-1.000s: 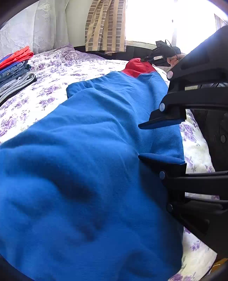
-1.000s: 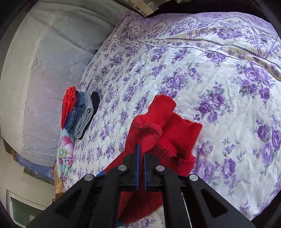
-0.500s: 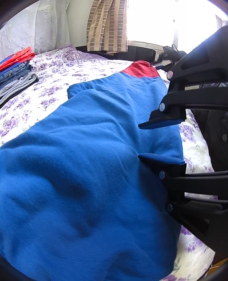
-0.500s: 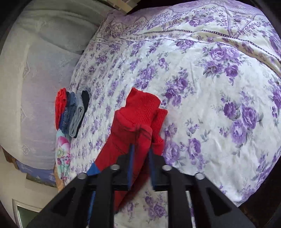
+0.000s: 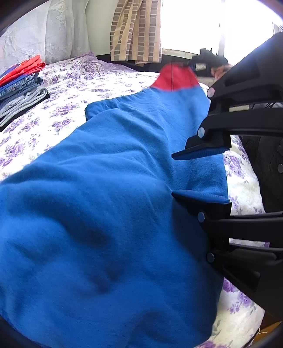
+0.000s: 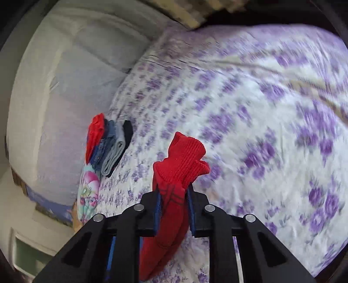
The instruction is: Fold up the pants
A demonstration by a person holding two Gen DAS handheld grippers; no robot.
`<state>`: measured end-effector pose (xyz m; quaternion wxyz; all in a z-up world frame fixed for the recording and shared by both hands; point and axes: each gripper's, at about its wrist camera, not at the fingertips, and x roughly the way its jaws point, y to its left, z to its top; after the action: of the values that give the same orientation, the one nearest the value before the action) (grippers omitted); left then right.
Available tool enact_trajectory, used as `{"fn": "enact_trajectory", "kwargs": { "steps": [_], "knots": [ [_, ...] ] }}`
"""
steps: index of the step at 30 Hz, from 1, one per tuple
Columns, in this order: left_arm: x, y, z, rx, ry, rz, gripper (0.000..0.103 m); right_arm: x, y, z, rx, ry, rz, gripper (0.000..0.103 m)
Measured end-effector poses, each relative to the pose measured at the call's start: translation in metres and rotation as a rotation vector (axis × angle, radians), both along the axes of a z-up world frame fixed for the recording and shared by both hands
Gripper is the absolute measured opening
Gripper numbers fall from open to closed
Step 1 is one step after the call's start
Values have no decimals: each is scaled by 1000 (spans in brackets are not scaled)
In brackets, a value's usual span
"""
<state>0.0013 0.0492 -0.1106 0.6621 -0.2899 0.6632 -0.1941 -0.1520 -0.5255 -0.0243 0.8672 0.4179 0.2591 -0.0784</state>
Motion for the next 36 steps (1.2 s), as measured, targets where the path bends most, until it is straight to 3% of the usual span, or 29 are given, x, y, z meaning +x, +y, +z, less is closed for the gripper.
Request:
{"fn": "enact_trajectory", "kwargs": {
  "steps": [4,5,7,9,13,16,19,23,26,30,36],
  "knots": [
    [-1,-3,1,1,-17,-4,27,-5,-24,-66,65,203,-62,19],
    [-2,-3,1,3,-20,-4,27,-11,-24,-76,83,184,-67,19],
    [-3,-3,2,7,-26,-6,27,-21,-23,-71,97,157,-86,25],
    [-4,-2,6,24,-38,-6,27,-34,-30,-58,100,145,-132,44],
    [-7,0,22,94,-90,-1,28,-59,-53,-20,19,130,-257,43],
    [-10,1,34,143,-148,-2,31,-23,-31,15,-14,59,-9,43],
    [-15,9,36,175,-178,24,31,52,35,33,-23,27,343,42],
    [-22,26,38,171,-184,110,31,138,143,35,-131,47,723,40],
    [-31,41,38,181,-181,165,31,185,219,22,-271,101,958,30],
    [-40,49,37,188,-174,218,32,217,279,0,-337,155,1112,22],
    [-37,45,29,222,-156,251,32,247,320,-24,-364,219,1256,22]
  ]
}}
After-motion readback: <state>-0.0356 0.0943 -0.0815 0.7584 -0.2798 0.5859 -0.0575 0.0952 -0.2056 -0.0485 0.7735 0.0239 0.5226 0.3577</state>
